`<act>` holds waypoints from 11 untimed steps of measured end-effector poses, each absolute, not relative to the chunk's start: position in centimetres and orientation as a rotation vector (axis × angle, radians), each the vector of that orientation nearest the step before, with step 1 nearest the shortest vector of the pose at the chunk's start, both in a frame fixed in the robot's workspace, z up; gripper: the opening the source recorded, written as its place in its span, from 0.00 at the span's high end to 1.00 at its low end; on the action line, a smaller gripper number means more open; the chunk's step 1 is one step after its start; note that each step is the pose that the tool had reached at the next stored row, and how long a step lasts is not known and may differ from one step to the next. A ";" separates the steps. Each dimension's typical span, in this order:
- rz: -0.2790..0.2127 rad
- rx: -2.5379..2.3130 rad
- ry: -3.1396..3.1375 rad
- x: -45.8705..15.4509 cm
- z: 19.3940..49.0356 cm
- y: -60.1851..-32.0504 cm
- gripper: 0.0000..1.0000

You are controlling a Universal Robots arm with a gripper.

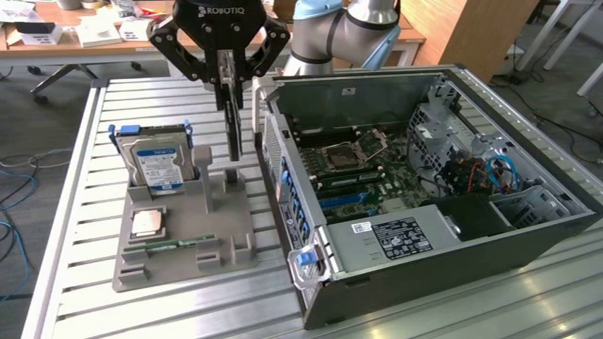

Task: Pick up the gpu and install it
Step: 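Pick up the gpu and move the gpu toward the slot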

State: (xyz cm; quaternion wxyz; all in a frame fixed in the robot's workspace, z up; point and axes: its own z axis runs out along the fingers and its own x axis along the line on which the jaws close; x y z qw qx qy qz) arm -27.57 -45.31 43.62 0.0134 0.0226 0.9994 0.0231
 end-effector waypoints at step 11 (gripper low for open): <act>0.072 0.070 3.113 -26.8 43.7 -45.3 0.73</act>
